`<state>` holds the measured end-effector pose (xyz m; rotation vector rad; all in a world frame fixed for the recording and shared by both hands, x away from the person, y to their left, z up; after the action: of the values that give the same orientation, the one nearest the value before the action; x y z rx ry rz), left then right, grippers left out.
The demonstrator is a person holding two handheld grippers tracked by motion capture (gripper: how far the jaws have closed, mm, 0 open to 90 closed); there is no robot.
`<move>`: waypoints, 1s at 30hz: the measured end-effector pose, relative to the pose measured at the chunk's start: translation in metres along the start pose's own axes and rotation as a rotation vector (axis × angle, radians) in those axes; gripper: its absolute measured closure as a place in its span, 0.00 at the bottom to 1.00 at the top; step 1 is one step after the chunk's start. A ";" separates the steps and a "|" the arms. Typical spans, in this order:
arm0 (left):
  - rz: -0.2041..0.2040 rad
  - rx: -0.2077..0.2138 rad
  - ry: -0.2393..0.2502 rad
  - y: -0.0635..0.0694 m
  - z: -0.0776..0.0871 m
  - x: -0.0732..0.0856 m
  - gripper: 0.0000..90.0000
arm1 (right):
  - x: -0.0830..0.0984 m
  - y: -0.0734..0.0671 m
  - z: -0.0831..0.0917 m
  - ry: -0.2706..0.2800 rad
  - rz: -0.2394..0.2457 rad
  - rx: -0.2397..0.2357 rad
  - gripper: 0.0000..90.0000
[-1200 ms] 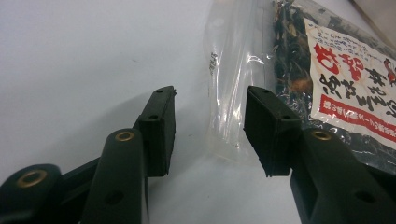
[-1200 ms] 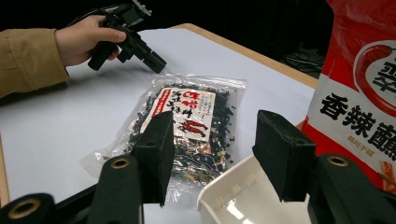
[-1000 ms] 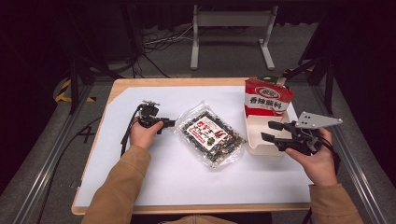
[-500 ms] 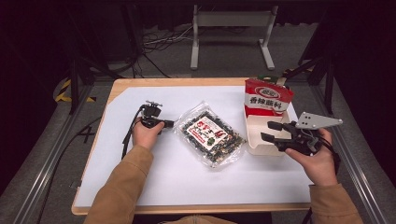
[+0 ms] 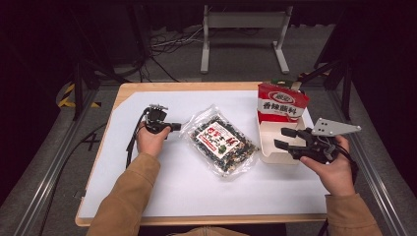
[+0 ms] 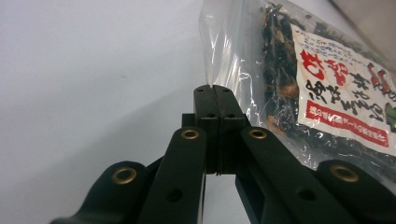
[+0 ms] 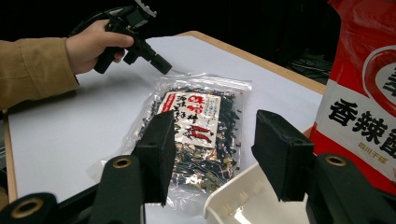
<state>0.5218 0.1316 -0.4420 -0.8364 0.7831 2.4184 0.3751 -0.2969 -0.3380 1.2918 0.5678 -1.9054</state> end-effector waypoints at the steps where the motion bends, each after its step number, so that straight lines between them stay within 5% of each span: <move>1: 0.000 0.000 0.000 0.000 0.000 0.000 1.00 | 0.000 0.000 0.000 0.003 -0.004 -0.003 0.54; 11: -0.067 0.035 0.107 0.021 0.030 -0.013 1.00 | -0.002 -0.003 -0.002 0.007 -0.003 -0.013 0.55; 13: -0.122 0.018 0.117 0.029 0.038 -0.016 1.00 | -0.003 -0.003 -0.002 0.008 0.001 -0.013 0.55; 30: -0.326 0.085 0.277 0.101 0.097 -0.034 1.00 | -0.009 -0.008 0.000 0.029 0.027 -0.015 0.55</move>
<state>0.4480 0.1118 -0.3198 -1.1808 0.7740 1.9967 0.3709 -0.2889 -0.3301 1.3134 0.5760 -1.8601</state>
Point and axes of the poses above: each handheld gripper's, and its own axes: z roughly backward along the jaws, x roughly out of its underside, y roughly to its right, the point moved 3 cm from there along -z, roughly forward along the jaws, and after that the axes turned 2 degrees about z, right-handed, at the moved point
